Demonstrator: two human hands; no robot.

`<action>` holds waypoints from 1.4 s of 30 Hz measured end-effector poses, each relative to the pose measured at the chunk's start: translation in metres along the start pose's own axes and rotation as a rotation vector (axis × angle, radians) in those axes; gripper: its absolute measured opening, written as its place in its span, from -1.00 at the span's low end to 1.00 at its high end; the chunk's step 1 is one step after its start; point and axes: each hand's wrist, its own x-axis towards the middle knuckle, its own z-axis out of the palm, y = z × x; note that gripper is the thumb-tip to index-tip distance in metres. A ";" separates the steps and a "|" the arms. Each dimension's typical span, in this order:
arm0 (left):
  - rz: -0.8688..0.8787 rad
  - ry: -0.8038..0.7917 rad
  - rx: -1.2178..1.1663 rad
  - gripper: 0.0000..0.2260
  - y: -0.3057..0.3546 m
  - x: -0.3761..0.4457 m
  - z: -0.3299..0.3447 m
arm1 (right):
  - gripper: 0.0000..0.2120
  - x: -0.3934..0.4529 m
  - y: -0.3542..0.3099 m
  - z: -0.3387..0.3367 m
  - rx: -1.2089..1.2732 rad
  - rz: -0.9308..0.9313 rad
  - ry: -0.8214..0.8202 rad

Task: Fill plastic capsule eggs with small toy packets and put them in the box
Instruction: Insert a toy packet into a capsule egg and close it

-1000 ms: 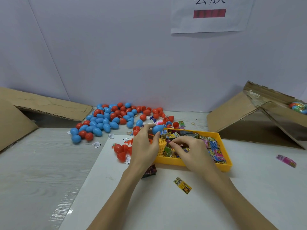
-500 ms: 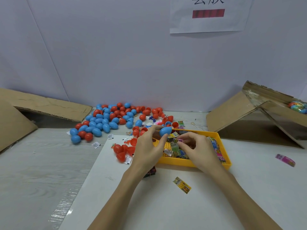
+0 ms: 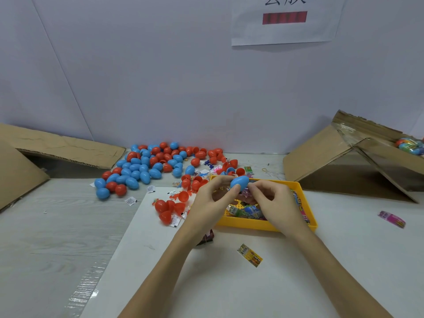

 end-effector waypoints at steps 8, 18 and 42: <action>-0.059 -0.041 0.004 -0.79 0.002 0.000 -0.001 | -0.85 -0.002 -0.003 -0.002 0.020 0.004 -0.043; -0.083 0.013 -0.231 -0.78 0.003 0.002 -0.003 | -0.85 -0.002 -0.007 -0.004 0.219 0.108 -0.104; -0.098 0.020 -0.265 -0.78 0.001 0.002 -0.003 | -0.76 -0.002 -0.009 -0.004 0.155 0.038 -0.058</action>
